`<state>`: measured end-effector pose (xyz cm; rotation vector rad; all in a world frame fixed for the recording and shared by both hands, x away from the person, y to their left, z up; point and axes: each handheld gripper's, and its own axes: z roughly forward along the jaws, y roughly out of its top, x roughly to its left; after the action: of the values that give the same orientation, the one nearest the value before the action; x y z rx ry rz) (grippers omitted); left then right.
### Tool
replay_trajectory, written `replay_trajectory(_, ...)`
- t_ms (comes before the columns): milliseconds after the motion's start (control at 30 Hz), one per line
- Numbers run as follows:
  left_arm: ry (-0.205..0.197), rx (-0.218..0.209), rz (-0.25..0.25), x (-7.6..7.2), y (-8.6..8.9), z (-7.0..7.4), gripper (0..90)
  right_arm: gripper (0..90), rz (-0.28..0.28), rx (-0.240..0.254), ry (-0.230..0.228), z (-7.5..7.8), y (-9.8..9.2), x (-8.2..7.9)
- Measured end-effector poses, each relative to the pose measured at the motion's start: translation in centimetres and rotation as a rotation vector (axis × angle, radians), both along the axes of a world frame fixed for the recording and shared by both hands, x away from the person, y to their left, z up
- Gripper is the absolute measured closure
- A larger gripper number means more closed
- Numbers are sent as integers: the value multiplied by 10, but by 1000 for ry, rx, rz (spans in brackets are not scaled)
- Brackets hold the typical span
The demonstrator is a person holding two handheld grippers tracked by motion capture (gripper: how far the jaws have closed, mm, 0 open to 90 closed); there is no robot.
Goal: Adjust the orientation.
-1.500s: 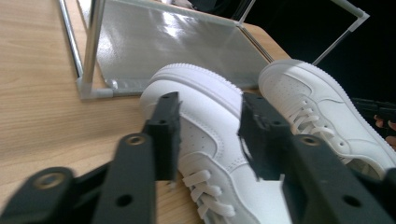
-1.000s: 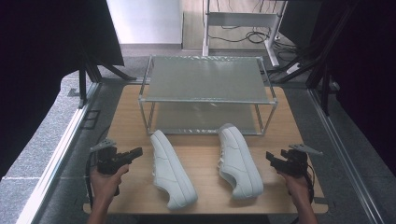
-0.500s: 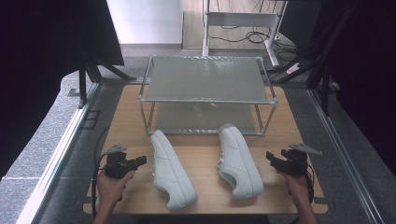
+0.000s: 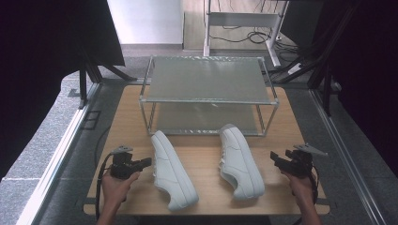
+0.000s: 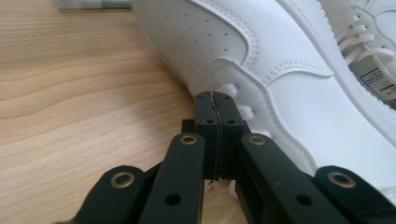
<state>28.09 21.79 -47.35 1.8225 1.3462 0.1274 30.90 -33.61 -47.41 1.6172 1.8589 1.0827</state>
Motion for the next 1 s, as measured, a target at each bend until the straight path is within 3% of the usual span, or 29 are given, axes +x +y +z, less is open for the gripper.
replay_trajectory(100, -6, 4, -7, 2, -6, 3, 900, 308, -5, 5, -2, 0, -1, 0)
replay_trajectory(200, -14, -32, -20, 3, -7, 8, 900, 307, -8, 5, 0, 0, -2, -1)
replay_trajectory(333, -26, 13, -15, 5, -14, 13, 900, 307, -14, 7, 1, -1, -1, -2)
replay_trajectory(467, -32, -3, -24, 7, -17, 15, 900, 307, -17, 6, 2, -1, -1, -2)
replay_trajectory(667, -38, 19, -27, 16, -25, 18, 900, 307, -20, 4, 11, -2, -2, -3)
replay_trajectory(867, -38, 15, -80, 26, -44, 22, 897, 307, -30, 20, 19, -3, -4, -3)
replay_trajectory(1000, -54, 24, -110, 32, -59, 32, 889, 307, -36, 26, 18, -4, -5, -3)
